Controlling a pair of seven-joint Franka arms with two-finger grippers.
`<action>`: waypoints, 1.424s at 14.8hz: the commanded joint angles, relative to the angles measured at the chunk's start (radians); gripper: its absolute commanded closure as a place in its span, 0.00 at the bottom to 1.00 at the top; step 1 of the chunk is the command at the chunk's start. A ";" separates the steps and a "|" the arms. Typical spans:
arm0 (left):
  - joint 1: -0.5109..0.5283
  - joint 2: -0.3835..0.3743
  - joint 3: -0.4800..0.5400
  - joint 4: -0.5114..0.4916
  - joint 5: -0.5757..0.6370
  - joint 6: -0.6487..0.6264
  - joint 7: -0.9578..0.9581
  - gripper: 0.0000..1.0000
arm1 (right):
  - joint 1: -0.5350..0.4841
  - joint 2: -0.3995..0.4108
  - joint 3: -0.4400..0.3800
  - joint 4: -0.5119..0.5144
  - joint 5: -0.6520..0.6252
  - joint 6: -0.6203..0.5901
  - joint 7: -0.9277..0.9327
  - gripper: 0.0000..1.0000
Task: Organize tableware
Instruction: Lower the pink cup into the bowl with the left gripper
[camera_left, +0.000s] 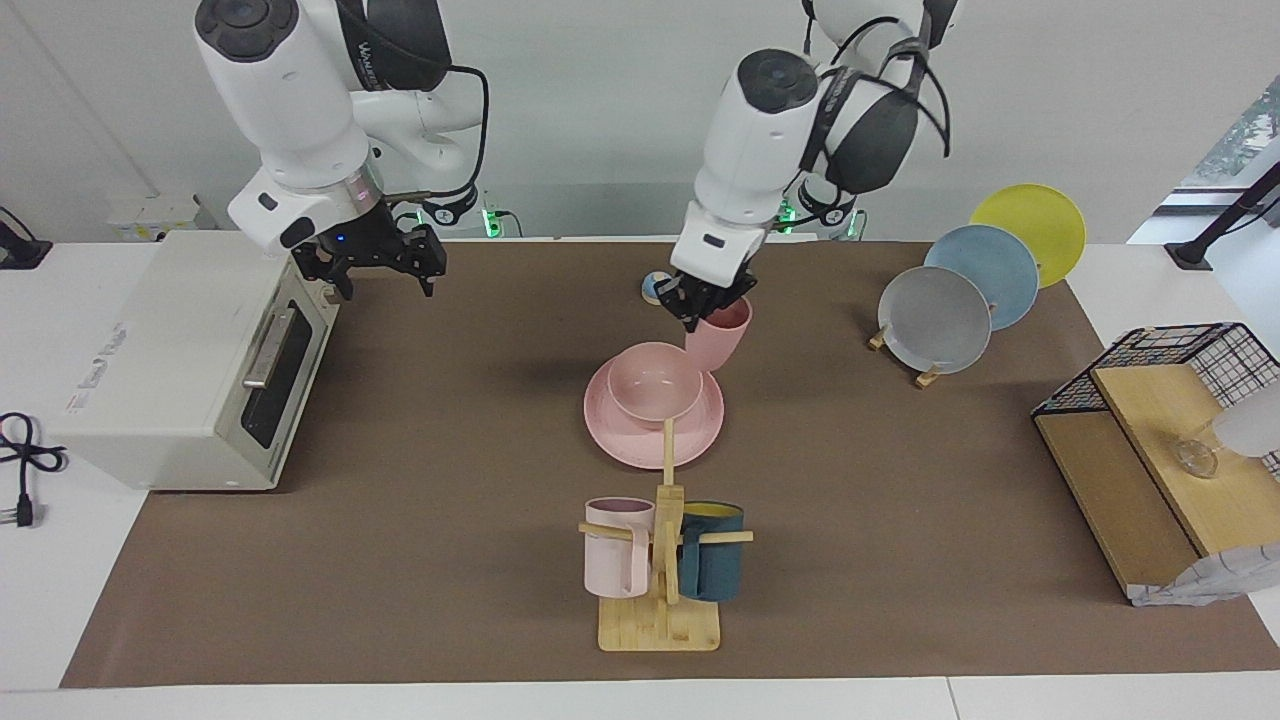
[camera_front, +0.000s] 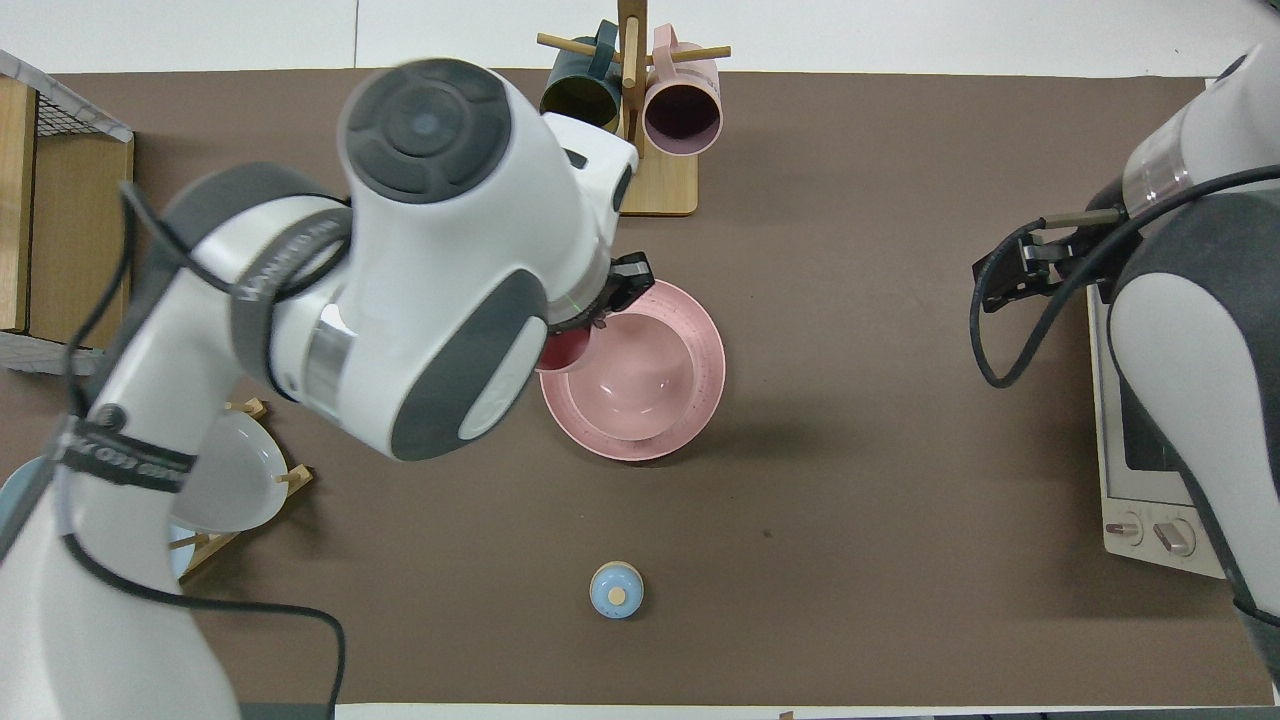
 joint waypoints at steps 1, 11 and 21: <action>-0.046 -0.001 0.018 -0.109 0.016 0.085 -0.010 1.00 | 0.004 -0.046 -0.037 -0.055 0.017 0.023 -0.059 0.00; -0.095 0.081 0.018 -0.155 0.017 0.186 -0.058 1.00 | -0.022 -0.138 -0.066 -0.171 0.023 0.012 -0.067 0.00; -0.110 0.105 0.018 -0.161 0.044 0.209 -0.050 0.99 | -0.062 -0.097 -0.062 -0.147 -0.016 0.029 -0.085 0.00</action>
